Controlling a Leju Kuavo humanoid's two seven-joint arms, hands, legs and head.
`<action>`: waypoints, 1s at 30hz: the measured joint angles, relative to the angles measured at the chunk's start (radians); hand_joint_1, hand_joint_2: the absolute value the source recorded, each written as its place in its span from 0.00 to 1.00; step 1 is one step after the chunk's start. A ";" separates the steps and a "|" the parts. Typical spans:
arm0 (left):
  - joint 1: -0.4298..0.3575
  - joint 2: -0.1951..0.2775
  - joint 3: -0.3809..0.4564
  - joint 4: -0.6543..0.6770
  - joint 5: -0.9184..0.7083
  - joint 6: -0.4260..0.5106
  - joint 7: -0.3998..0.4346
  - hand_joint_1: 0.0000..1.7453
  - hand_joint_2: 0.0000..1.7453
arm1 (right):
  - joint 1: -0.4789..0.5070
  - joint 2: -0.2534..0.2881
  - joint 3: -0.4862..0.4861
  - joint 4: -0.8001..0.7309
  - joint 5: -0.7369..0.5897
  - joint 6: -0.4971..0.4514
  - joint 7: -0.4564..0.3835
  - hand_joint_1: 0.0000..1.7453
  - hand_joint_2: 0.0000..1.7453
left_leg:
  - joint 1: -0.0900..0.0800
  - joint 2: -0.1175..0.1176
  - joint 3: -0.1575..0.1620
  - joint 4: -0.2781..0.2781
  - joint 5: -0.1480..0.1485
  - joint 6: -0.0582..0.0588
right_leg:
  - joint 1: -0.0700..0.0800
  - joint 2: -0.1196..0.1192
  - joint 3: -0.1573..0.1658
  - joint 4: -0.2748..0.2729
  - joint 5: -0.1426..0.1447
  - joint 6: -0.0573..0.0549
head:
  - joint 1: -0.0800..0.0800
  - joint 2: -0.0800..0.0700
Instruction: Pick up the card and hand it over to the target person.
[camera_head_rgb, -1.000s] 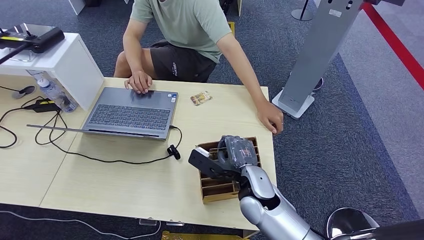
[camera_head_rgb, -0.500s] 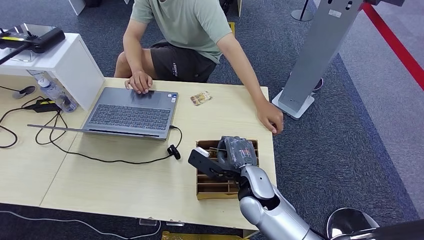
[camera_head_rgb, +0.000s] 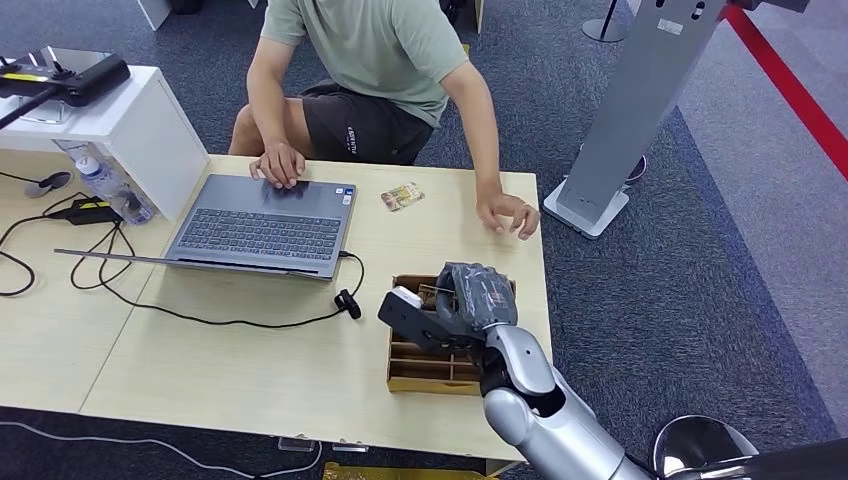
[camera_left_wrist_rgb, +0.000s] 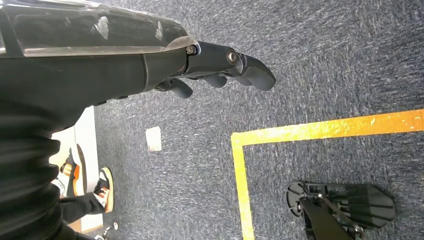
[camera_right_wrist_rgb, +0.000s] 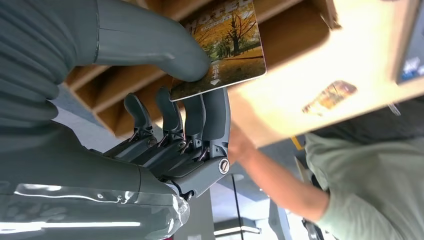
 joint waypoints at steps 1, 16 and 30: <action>0.000 0.000 -0.002 0.000 -0.002 0.000 0.000 0.00 1.00 | -0.029 0.000 0.002 0.012 -0.005 -0.006 -0.007 0.78 1.00 | 0.000 0.000 0.000 0.000 0.000 0.000 | 0.000 0.000 0.000 0.000 0.000 0.000 | 0.000 0.000; 0.000 -0.007 -0.006 0.003 0.000 -0.002 0.003 0.00 1.00 | -0.267 0.117 0.048 0.537 -0.043 -0.180 -0.159 0.78 1.00 | 0.000 0.003 0.004 -0.003 0.001 -0.001 | 0.000 0.003 0.003 -0.002 0.002 -0.001 | 0.000 0.000; -0.004 -0.005 -0.035 0.001 -0.023 -0.015 -0.001 0.00 1.00 | -0.282 0.151 0.058 0.703 -0.042 -0.269 -0.194 0.39 1.00 | 0.000 0.000 0.003 -0.003 0.001 -0.001 | 0.000 0.000 0.003 -0.002 0.001 0.000 | 0.000 0.000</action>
